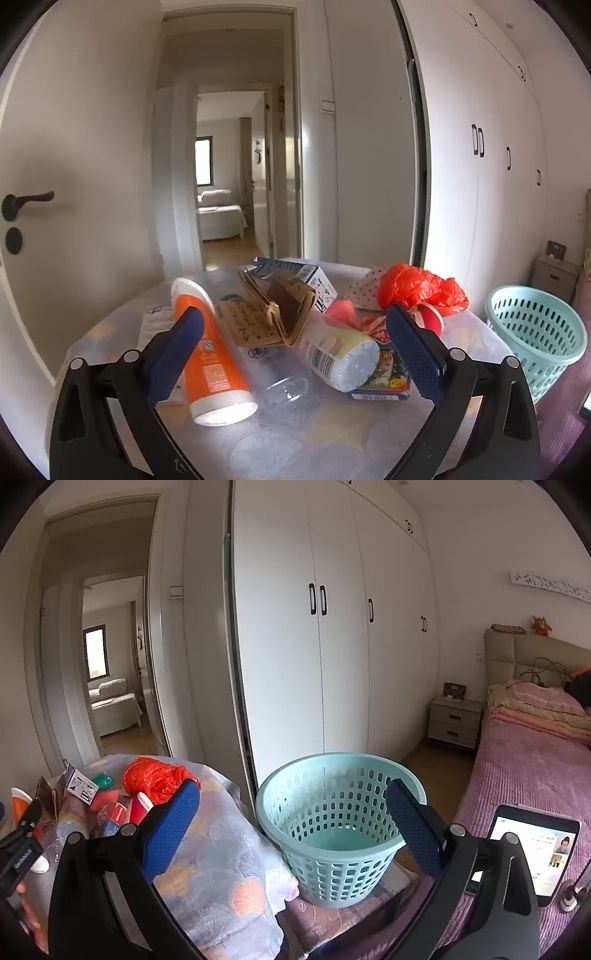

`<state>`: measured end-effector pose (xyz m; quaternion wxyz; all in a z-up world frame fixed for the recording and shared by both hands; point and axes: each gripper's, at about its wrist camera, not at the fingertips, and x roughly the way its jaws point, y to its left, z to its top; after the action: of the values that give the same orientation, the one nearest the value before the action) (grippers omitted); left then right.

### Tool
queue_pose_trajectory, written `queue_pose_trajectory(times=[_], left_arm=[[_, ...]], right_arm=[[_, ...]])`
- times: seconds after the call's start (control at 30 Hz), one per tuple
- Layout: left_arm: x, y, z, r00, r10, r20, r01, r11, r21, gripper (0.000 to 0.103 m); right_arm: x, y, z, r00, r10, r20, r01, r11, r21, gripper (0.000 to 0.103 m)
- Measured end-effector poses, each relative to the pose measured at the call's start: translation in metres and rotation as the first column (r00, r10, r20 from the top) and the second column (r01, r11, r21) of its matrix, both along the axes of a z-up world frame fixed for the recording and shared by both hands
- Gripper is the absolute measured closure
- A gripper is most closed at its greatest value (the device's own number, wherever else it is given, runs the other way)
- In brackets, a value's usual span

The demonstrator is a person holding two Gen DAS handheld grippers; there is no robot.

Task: Collect trash
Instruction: 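Move both tools toward the trash on the table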

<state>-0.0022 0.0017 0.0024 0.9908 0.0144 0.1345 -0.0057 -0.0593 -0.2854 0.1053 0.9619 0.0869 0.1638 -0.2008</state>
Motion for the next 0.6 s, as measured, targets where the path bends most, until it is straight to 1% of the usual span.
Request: queue_pose_trajectory(times=[0.07, 0.13, 0.27, 0.33, 0.43, 0.47, 0.5, 0.53, 0.57, 0.6], left_arm=[[-0.008, 0.007, 0.009, 1.0, 0.009, -0.002, -0.009, 1.0, -0.021, 0.007], [-0.017, 0.02, 0.02, 1.0, 0.014, -0.005, -0.014, 0.998, -0.056, 0.007], [-0.031, 0.052, 0.035, 0.998, 0.036, -0.047, -0.041, 0.995, -0.095, 0.007], [-0.036, 0.07, 0.038, 0.997, 0.036, -0.071, -0.044, 0.992, -0.115, 0.007], [-0.036, 0.096, 0.037, 0.992, 0.045, -0.12, -0.06, 0.99, -0.126, 0.007], [-0.032, 0.105, 0.035, 0.986, 0.043, -0.162, -0.064, 0.99, -0.126, 0.007], [-0.032, 0.11, 0.034, 0.984, 0.042, -0.172, -0.064, 0.99, -0.126, 0.007], [-0.028, 0.117, 0.032, 0.978, 0.032, -0.207, -0.063, 0.988, -0.144, 0.008], [-0.022, 0.126, 0.03, 0.971, 0.017, -0.239, -0.058, 0.985, -0.165, 0.007], [-0.02, 0.131, 0.027, 0.969, 0.007, -0.248, -0.053, 0.982, -0.179, 0.008]], right_arm=[[0.001, 0.005, 0.001, 1.0, -0.016, -0.009, 0.015, 0.999, -0.039, 0.007], [0.003, 0.01, 0.0, 1.0, -0.001, -0.013, 0.001, 0.998, -0.056, 0.007], [0.005, 0.021, 0.0, 0.999, 0.05, -0.02, -0.051, 0.997, -0.064, 0.016], [0.007, 0.027, 0.0, 0.997, 0.08, -0.023, -0.081, 0.995, -0.065, 0.017], [0.012, 0.036, 0.0, 0.991, 0.13, -0.03, -0.132, 0.99, -0.053, 0.025], [0.015, 0.04, 0.0, 0.988, 0.15, -0.034, -0.151, 0.987, -0.048, 0.031], [0.018, 0.045, 0.001, 0.984, 0.174, -0.04, -0.176, 0.984, -0.042, 0.035], [0.023, 0.049, 0.002, 0.978, 0.203, -0.046, -0.204, 0.978, -0.031, 0.037], [0.027, 0.053, 0.003, 0.974, 0.223, -0.047, -0.225, 0.974, -0.024, 0.042], [0.032, 0.058, 0.006, 0.966, 0.253, -0.049, -0.253, 0.967, -0.013, 0.046]])
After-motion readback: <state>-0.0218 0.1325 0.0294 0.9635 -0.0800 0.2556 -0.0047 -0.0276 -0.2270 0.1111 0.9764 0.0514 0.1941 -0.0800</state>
